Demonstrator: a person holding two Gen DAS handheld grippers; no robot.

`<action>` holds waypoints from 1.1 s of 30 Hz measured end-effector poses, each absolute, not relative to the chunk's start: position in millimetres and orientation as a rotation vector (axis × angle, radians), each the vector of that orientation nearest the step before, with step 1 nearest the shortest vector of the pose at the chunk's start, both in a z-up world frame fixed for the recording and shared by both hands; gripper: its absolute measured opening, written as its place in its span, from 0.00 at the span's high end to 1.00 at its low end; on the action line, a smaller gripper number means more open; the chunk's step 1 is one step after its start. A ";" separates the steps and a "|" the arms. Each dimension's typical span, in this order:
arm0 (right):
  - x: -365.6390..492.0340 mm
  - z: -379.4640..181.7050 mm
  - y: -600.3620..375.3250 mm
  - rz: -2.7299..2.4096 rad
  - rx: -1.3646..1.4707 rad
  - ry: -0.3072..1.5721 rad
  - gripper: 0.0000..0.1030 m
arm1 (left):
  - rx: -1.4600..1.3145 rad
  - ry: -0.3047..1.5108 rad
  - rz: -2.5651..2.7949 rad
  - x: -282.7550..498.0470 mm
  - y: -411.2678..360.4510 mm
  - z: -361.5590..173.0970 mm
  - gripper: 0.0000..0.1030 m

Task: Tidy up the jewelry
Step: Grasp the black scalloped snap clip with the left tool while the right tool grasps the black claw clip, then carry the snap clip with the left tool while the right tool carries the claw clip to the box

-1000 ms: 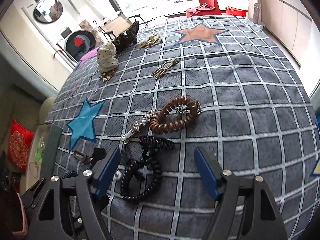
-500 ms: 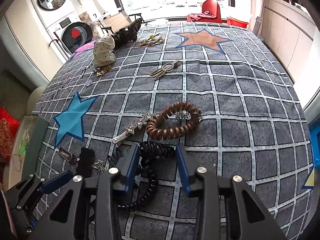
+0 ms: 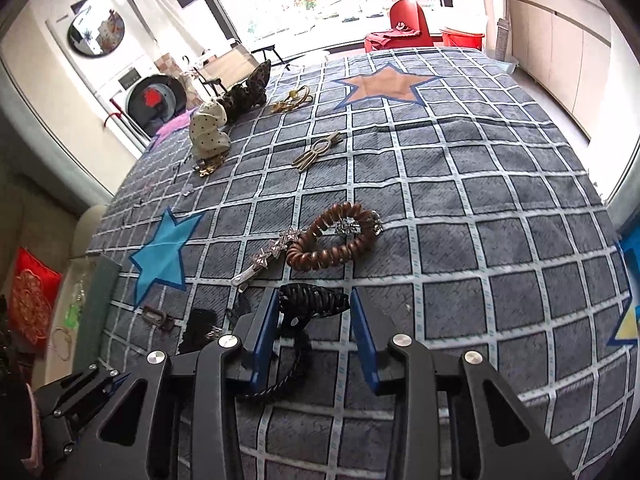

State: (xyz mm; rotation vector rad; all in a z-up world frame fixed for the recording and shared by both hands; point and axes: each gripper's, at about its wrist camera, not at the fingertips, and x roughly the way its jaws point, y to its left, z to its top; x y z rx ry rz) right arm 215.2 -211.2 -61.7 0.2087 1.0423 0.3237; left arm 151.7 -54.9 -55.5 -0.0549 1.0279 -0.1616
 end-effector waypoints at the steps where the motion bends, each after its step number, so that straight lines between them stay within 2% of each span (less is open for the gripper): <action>1: 212.8 -60.9 -212.9 0.325 0.215 1.042 0.61 | -0.053 1.024 -0.165 150.0 -55.3 -54.3 0.69; 16: 161.2 -57.0 -231.9 0.343 0.321 1.046 0.61 | -0.048 1.002 -0.195 110.9 -48.1 -43.1 0.69; 19: 150.2 -57.7 -232.7 0.343 0.327 1.049 0.61 | -0.056 1.000 -0.193 103.1 -44.6 -41.4 0.74; 33: 115.4 -56.6 -235.8 0.326 0.346 1.057 0.61 | -0.045 0.996 -0.209 81.5 -40.1 -45.3 0.74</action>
